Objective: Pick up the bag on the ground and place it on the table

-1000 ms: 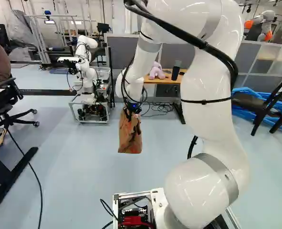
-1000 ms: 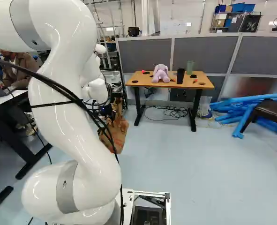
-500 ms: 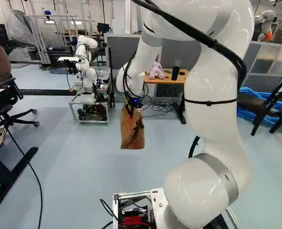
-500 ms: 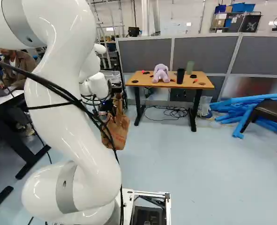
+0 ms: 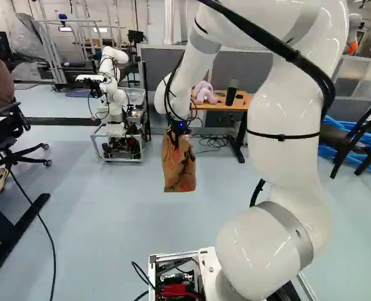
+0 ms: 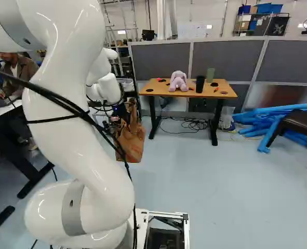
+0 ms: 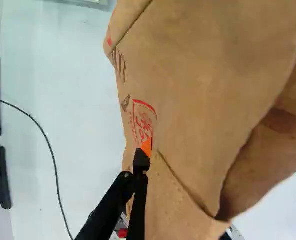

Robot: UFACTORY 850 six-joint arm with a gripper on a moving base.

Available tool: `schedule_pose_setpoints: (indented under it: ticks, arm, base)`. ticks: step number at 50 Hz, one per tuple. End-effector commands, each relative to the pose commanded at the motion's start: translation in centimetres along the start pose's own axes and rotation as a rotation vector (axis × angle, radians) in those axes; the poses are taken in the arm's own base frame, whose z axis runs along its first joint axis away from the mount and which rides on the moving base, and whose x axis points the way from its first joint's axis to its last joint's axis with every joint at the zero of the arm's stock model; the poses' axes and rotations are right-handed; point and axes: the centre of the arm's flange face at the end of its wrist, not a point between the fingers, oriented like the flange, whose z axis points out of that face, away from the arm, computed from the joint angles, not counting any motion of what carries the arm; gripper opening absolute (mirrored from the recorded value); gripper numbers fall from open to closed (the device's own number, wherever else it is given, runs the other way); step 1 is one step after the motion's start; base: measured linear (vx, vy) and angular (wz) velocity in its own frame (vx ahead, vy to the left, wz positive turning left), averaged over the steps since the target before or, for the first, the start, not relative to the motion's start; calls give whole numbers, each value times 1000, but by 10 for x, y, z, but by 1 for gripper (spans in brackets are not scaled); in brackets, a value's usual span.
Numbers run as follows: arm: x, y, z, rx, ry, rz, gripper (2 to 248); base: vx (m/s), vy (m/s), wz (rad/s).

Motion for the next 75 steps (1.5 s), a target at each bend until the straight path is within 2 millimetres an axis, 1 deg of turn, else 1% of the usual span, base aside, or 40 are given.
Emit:
schedule_pose_setpoints:
  ticks: [44, 75]
  arm:
    - [-14, 18, -66, -77, -57, -32, 21]
    - [-15, 28, -113, -101, -54, -13, 21]
  base:
    - [0, 0, 0]
    - [0, 0, 0]
